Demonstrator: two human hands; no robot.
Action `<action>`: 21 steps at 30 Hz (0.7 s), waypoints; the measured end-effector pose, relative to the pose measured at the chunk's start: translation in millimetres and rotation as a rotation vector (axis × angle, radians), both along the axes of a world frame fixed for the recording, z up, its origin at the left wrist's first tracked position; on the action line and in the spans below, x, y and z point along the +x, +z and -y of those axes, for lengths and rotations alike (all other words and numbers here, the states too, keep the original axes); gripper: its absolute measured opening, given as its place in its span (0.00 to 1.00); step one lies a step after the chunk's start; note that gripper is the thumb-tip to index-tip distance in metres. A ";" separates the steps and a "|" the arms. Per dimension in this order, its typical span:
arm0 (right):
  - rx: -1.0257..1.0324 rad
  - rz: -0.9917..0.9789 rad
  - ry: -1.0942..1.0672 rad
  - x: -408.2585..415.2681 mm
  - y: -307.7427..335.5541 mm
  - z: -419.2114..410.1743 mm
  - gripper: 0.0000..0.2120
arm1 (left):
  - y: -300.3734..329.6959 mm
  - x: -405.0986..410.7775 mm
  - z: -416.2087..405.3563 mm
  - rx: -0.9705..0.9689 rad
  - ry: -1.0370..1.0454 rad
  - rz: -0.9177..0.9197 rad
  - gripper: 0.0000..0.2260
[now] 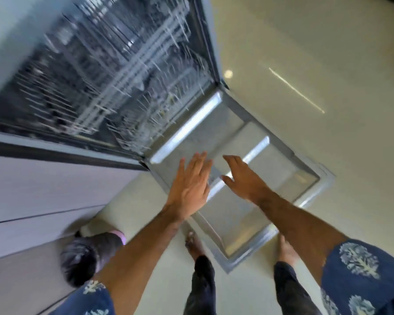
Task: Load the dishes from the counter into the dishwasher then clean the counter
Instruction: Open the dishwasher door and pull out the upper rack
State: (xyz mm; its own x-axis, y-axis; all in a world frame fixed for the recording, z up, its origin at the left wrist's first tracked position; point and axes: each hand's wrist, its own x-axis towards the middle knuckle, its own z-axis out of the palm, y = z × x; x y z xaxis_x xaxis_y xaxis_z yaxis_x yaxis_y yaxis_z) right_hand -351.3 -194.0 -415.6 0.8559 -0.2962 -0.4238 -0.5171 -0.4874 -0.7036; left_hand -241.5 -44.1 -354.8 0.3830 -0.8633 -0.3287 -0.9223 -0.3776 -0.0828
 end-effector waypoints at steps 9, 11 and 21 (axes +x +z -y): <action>0.013 0.316 -0.124 194.2 163.2 -30.6 0.29 | 235.6 167.5 6.7 -0.262 -0.207 0.293 0.26; 0.035 0.340 -0.201 224.0 184.8 -38.1 0.29 | 271.6 195.2 4.1 -0.263 -0.288 0.376 0.27; 0.599 0.183 -0.775 322.7 177.8 -64.4 0.30 | 281.0 294.0 -19.5 -0.203 -0.209 0.120 0.35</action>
